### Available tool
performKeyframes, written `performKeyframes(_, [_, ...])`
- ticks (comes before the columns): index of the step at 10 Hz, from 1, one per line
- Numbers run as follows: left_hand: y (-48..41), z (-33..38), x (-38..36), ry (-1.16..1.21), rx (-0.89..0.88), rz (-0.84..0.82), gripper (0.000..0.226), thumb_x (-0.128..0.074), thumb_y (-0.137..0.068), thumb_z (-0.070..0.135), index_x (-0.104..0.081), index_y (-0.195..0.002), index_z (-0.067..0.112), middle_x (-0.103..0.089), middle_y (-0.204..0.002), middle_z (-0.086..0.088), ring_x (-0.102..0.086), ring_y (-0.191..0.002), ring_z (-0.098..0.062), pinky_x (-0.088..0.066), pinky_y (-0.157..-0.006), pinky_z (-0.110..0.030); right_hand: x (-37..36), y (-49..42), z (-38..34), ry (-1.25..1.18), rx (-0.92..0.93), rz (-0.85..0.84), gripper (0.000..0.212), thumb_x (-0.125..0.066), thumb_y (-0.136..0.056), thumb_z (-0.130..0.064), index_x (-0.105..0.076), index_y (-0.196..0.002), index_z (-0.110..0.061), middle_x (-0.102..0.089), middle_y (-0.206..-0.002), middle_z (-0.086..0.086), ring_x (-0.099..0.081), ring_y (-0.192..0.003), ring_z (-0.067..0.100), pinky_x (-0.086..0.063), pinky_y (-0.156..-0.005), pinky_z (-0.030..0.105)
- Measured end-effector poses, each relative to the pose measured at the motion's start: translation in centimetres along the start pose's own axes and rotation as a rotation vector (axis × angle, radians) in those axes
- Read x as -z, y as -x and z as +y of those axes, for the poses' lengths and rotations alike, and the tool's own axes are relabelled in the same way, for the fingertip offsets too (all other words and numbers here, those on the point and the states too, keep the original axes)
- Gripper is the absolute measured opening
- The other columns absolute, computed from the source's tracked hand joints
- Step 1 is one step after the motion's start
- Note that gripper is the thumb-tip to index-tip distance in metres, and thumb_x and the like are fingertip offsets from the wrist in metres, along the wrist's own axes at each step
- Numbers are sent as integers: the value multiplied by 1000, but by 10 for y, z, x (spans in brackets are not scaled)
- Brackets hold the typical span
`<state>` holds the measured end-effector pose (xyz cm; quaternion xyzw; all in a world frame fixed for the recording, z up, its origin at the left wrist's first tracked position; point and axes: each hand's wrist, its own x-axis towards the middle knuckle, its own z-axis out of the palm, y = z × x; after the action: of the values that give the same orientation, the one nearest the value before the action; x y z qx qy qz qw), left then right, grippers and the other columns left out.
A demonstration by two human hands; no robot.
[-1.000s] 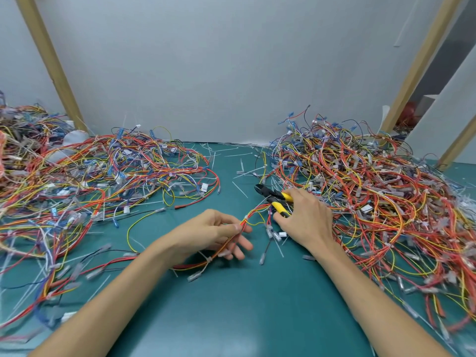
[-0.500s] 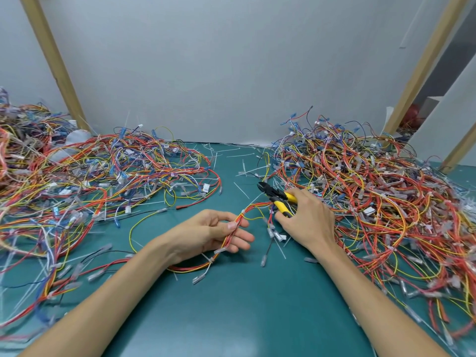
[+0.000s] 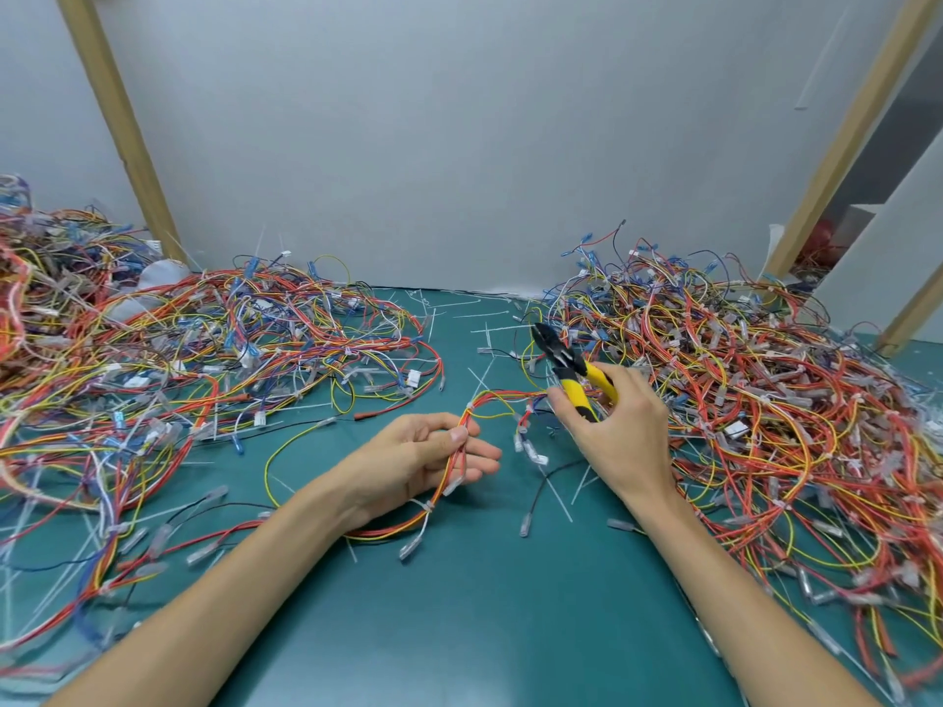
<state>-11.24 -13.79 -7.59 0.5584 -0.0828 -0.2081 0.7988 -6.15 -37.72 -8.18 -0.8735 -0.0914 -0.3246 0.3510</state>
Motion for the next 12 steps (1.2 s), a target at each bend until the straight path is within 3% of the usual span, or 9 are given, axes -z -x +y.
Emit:
performKeyframes(2, [-6, -8, -5, -6, -171, 136, 18, -47, -98, 14, -51, -109, 0, -74, -95, -14, -73, -88, -22, -57, -72, -21, 4, 2, -7, 93, 61, 25, 49, -55, -81, -73, -64, -99, -29, -59, -76, -13, -54, -67, 10, -42, -62, 25])
performKeyframes(3, [-8, -9, -4, -11, -221, 175, 13, -43, -101, 10, -52, -107, 3, -75, -94, -12, -73, -88, -21, -56, -70, -21, 4, 3, -7, 98, 27, 21, 41, -52, -81, -72, -56, -90, -33, -53, -69, -14, -50, -64, 8, -34, -57, 26])
performKeyframes(5, [-7, -6, -2, 27, -195, 158, 12, -44, -100, 11, -53, -107, 6, -75, -96, -12, -73, -84, -16, -55, -68, -19, 0, 3, 0, 42, -7, -12, 46, -60, -80, -65, -61, -104, -26, -60, -89, -12, -57, -77, 11, -40, -67, 25])
performKeyframes(6, [-8, -5, 0, 46, -175, 152, 12, -44, -100, 10, -53, -106, 5, -75, -93, -10, -72, -77, -13, -55, -66, -18, 0, 4, 0, 39, -10, -24, 37, -63, -81, -64, -60, -90, -28, -59, -76, -11, -56, -67, 11, -42, -62, 27])
performKeyframes(7, [-9, -5, 2, 48, -156, 149, 11, -45, -100, 11, -53, -106, 6, -75, -93, -10, -71, -74, -11, -54, -65, -18, 1, 5, -1, 118, -14, -9, 46, -56, -80, -70, -55, -68, -26, -45, -50, -3, -46, -47, 10, -36, -48, 28])
performKeyframes(8, [-9, -4, 2, 50, -148, 145, 11, -46, -99, 10, -54, -106, 6, -75, -93, -11, -71, -73, -12, -54, -64, -18, 0, 6, -4, 150, -2, -9, 43, -58, -79, -69, -54, -69, -27, -47, -49, -7, -46, -48, 3, -34, -48, 25])
performKeyframes(9, [-9, -4, 2, 54, -143, 146, 11, -46, -99, 10, -54, -106, 6, -75, -90, -11, -71, -72, -12, -55, -64, -19, -2, 6, -6, 120, 2, -23, 32, -59, -77, -67, -57, -83, -36, -56, -65, -15, -50, -59, -6, -35, -55, 25])
performKeyframes(11, [-8, -4, 2, 42, -137, 151, 11, -47, -99, 9, -54, -106, 5, -74, -85, -8, -70, -71, -11, -55, -64, -19, -2, 5, -1, 144, 0, -23, 51, -54, -77, -73, -55, -66, -24, -49, -49, -4, -48, -47, 8, -36, -46, 25])
performKeyframes(12, [-8, -3, 2, 39, -130, 155, 11, -47, -99, 9, -55, -105, 5, -74, -85, -8, -70, -70, -11, -55, -64, -19, -2, 6, -3, 138, 18, -32, 39, -58, -78, -69, -58, -77, -30, -55, -60, -12, -52, -55, 0, -37, -50, 22])
